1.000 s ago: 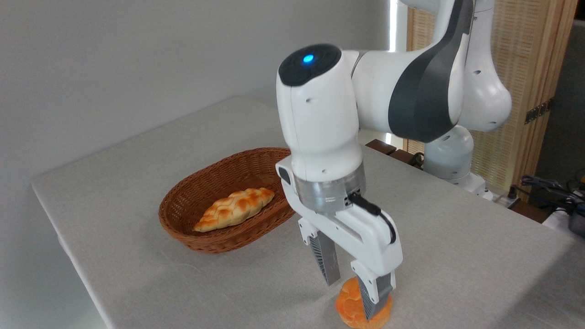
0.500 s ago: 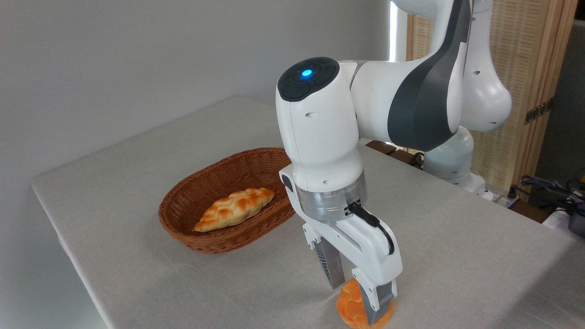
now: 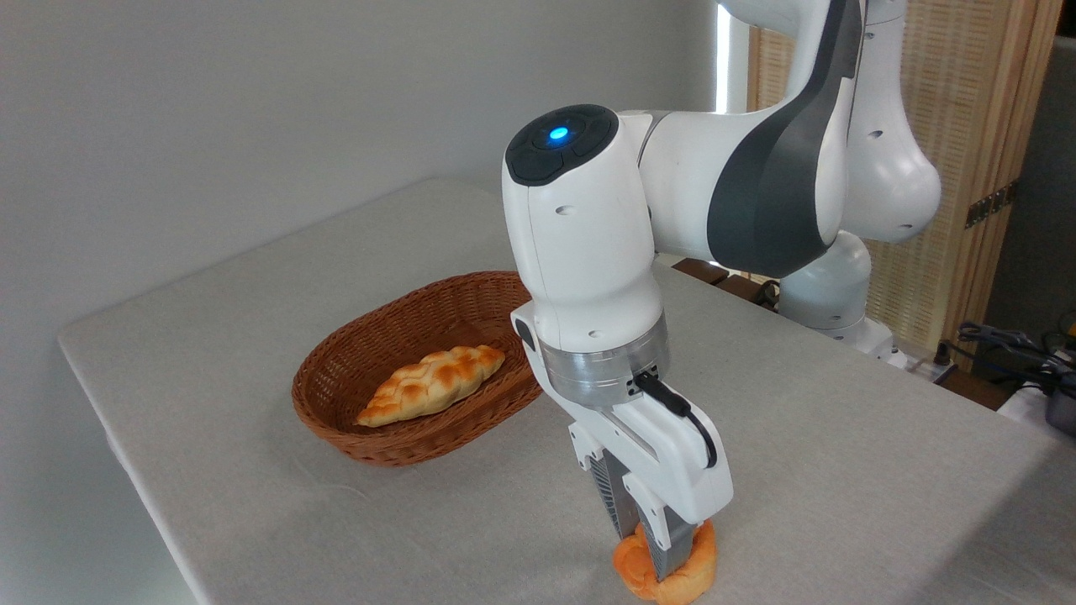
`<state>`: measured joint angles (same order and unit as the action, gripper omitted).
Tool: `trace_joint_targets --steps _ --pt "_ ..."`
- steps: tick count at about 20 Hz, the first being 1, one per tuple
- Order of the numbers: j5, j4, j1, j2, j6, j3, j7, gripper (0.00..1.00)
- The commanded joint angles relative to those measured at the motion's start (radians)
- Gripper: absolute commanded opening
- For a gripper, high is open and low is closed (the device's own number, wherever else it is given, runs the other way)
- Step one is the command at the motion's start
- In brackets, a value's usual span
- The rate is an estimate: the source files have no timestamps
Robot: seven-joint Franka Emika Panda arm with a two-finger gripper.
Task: Put bread into the basket
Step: 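Lift the orange bun and carry it over the wicker basket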
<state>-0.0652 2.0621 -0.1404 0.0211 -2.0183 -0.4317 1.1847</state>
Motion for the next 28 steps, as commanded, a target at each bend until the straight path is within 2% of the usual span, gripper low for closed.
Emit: trace_joint_targets --steps 1,4,7,11,14,18,20,21,23,24,25,28 --pt "-0.008 -0.002 -0.014 0.0 0.003 0.001 0.009 0.24" --pt "0.004 -0.01 -0.016 -0.019 0.003 0.054 -0.011 0.26" --pt "0.05 -0.029 -0.016 -0.036 0.003 0.134 -0.077 0.26" --pt "0.054 -0.054 -0.016 -0.069 0.006 0.252 -0.102 0.27" --pt "0.083 -0.111 -0.016 -0.072 0.032 0.324 -0.233 0.3" --pt "0.123 -0.16 -0.016 -0.11 0.134 0.358 -0.27 0.37" --pt "0.151 -0.16 -0.016 -0.112 0.165 0.396 -0.344 0.37" --pt "0.156 -0.16 -0.016 -0.112 0.168 0.415 -0.402 0.42" --pt "0.157 -0.157 -0.016 -0.11 0.206 0.47 -0.488 0.72" --pt "0.159 -0.157 -0.018 -0.101 0.222 0.479 -0.522 0.9" --pt "0.157 -0.155 -0.022 -0.095 0.23 0.511 -0.54 0.98" --pt "0.156 -0.158 -0.025 -0.04 0.224 0.554 -0.547 1.0"
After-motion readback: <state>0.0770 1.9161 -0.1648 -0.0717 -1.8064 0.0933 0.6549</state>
